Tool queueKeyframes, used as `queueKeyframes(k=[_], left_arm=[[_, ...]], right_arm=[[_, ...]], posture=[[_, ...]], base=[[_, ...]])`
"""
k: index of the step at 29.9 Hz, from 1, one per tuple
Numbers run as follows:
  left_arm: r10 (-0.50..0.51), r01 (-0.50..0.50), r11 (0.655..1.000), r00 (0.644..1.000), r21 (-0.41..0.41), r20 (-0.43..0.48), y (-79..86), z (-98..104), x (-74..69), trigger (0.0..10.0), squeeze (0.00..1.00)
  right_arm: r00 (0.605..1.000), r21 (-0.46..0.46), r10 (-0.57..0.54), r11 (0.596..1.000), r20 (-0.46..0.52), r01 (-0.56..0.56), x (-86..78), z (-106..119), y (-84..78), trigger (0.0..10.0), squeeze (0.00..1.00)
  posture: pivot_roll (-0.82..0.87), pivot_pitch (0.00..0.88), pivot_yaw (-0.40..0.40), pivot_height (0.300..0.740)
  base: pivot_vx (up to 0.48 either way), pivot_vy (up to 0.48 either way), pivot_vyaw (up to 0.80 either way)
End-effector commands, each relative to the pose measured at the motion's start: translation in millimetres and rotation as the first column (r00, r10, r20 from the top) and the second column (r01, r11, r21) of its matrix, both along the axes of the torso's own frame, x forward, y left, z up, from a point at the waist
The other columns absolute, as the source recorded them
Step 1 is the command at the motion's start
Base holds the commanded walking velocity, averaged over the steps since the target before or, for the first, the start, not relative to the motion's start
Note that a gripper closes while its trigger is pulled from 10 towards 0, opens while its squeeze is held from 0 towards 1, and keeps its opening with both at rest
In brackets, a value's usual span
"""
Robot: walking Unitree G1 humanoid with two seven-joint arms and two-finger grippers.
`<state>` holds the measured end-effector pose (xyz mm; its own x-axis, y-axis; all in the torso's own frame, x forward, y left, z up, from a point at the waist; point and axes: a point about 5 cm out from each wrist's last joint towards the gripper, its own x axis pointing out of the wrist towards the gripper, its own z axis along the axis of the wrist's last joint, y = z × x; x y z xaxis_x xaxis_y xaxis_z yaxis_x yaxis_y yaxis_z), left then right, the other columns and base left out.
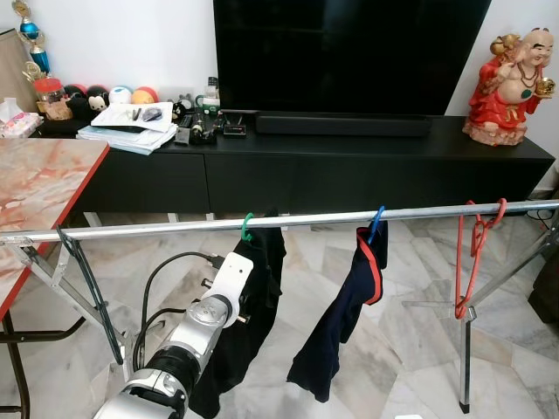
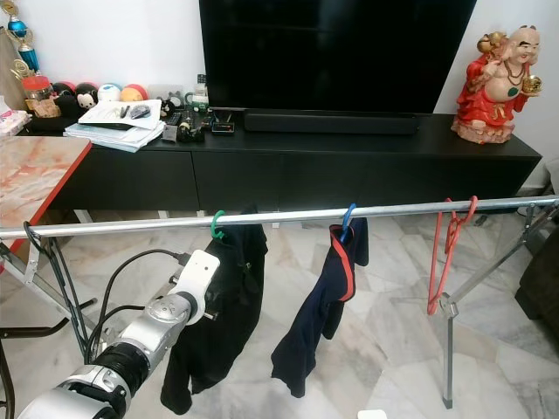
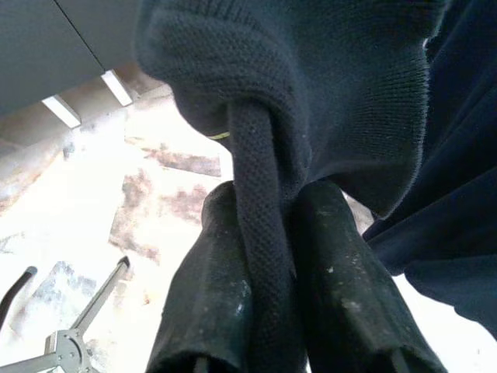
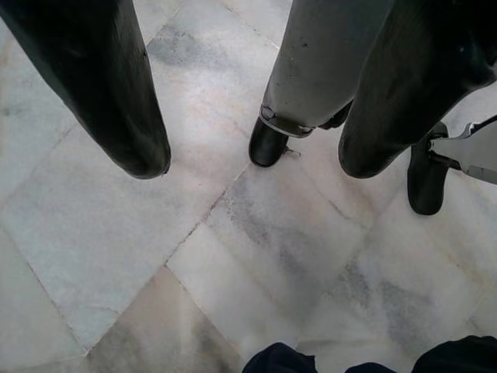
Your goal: Hang hanger
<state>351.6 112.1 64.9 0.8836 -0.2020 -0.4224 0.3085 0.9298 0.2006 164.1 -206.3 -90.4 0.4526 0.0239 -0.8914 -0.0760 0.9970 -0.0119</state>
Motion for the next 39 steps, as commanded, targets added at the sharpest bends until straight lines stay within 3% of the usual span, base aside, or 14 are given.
queueKeyframes(k=[1,18,23,29,39], left_arm=[[-0.016,0.016,1.0,0.999,0.009,0.029,-4.5,5,2.8,0.0,0.0],[-0.001,0.001,1.0,1.0,-0.002,0.022,-5.4,-1,-2.8,0.0,0.0],[0.007,0.001,0.999,0.99,-0.052,0.141,-2.0,17,3.2,0.0,0.0],[0.024,-0.009,0.998,0.978,-0.069,0.208,1.9,25,2.7,0.0,0.0],[0.002,0.002,1.0,0.975,-0.017,0.223,19.5,20,-12.6,0.0,0.0]], right_arm=[[1.0,-0.005,0.008,1.0,-0.004,-0.008,-0.4,0,-1.0,10.0,0.0],[1.0,-0.01,0.014,1.0,-0.011,-0.014,-2.0,-1,-0.5,10.0,0.0],[1.0,-0.009,0.016,1.0,-0.009,-0.016,-1.5,-1,0.3,10.0,0.0],[1.0,-0.006,0.009,1.0,-0.007,-0.009,-1.2,-1,0.7,10.0,0.0],[1.0,0.004,-0.007,1.0,-0.011,0.007,-3.0,-2,3.5,10.0,0.0]], posture=[[0.15,0.0,-0.059,0.74],[0.15,0.0,-0.056,0.74],[0.16,0.0,-0.053,0.74],[0.16,0.0,-0.044,0.74],[0.16,0.0,-0.016,0.74]], base=[[0.0,0.0,0.0],[0.0,0.0,0.0],[0.0,0.0,0.0],[0.0,0.0,0.0],[0.0,0.0,0.0]])
